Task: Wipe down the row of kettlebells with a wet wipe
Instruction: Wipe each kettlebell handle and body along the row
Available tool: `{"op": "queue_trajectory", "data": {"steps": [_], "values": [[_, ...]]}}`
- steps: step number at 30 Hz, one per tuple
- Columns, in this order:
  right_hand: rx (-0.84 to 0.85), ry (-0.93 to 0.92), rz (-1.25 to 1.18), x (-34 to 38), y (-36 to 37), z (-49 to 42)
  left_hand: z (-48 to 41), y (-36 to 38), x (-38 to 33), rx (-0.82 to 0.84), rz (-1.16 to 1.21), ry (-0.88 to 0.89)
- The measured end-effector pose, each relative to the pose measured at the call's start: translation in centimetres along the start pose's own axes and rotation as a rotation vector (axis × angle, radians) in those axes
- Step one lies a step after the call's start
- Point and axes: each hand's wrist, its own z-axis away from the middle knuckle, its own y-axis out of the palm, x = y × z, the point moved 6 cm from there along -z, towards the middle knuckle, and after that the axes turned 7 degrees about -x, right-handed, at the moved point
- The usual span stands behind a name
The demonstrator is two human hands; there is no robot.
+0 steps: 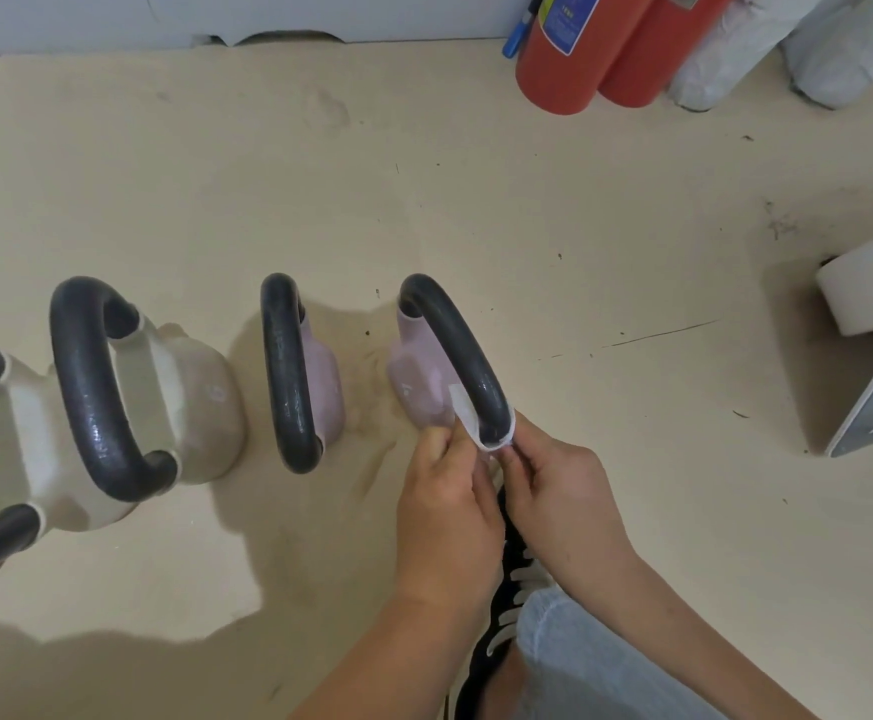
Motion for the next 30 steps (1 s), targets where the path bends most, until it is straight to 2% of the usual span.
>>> {"op": "queue_trajectory", "data": {"steps": [5,9,15,17,20,22,25,30], "values": [[0.028,0.035,-0.040,0.6,-0.1,0.6,1.4,0.7,-0.5,0.016,0.086,-0.244],[0.094,0.096,-0.129,-0.2,0.1,0.5,1.4,0.6,-0.8,-0.027,0.156,-0.346],[0.042,0.043,-0.025,-0.7,-0.6,0.7,1.7,1.0,-0.5,-0.074,0.241,-0.546],[0.042,-0.010,0.048,-0.1,-1.1,0.7,1.7,1.0,-0.6,-0.053,0.216,-0.522],[0.282,-0.059,0.373,0.4,-0.7,0.9,1.8,1.1,-0.6,0.029,0.137,-0.456],[0.329,-0.053,0.434,0.3,-0.7,1.2,2.0,1.1,-0.2,0.094,0.103,-0.433],[0.232,0.011,0.268,-0.4,-1.3,1.9,2.2,0.0,0.4,0.102,0.152,-0.427],[0.200,0.195,-0.122,-0.2,-1.8,2.7,1.3,-2.6,-1.7,-0.017,0.201,-0.304]]}}
